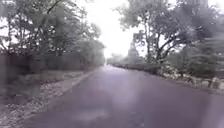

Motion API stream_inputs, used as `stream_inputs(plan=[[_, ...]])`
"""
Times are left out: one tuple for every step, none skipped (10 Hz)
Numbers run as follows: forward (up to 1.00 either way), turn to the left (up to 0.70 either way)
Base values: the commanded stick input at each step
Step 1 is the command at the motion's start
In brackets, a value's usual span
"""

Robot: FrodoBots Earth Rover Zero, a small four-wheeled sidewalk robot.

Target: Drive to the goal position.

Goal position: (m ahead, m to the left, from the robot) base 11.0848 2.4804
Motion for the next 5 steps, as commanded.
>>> stream_inputs(plan=[[1.00,0.00],[1.00,0.00],[1.00,0.00],[1.00,0.00],[1.00,0.00]])
